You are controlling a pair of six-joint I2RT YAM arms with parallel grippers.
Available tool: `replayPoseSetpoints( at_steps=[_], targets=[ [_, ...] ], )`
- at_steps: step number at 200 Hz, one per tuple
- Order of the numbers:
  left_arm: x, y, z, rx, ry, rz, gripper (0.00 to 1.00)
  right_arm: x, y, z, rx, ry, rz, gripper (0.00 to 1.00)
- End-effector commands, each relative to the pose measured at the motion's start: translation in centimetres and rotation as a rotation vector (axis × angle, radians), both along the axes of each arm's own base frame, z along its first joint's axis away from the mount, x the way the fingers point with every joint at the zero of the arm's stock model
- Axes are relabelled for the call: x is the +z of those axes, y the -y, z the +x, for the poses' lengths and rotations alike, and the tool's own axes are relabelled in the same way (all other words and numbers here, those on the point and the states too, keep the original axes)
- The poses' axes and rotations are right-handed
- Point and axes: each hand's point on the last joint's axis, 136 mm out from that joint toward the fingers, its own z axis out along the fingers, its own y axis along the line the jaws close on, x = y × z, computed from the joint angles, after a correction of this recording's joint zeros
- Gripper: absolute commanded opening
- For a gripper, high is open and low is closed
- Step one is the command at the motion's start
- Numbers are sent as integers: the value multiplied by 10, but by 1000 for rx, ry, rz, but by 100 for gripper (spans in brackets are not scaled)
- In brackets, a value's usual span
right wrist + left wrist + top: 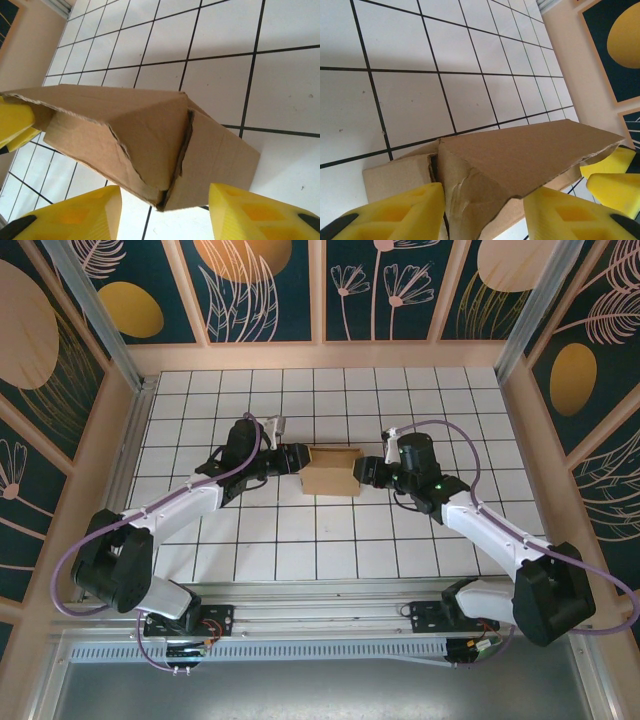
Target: Fold the paper box
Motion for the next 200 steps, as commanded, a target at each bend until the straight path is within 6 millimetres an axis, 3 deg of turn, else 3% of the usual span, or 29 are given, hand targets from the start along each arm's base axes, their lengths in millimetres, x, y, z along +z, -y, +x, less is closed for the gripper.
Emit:
replayPoseSetpoints(
  at_steps=[1, 43, 71, 130, 165, 200],
  targets=[
    [-40, -13, -21, 8, -143, 94, 49, 28, -5, 2, 3, 36, 40, 53],
    [-23, -10, -18, 2, -104, 66, 57, 50, -10, 6, 5, 57, 89, 60],
    [-17, -13, -16, 14, -88, 76, 70, 59, -5, 12, -36, 56, 95, 65],
    [-1, -10, -14, -1, -36, 51, 74, 71, -2, 17, -37, 64, 141, 68],
    [26, 2, -16, -57, 39, -31, 75, 71, 0, 19, -33, 65, 150, 68],
    [41, -1, -8, -30, 88, -26, 75, 72, 2, 19, -30, 68, 155, 68]
  ],
)
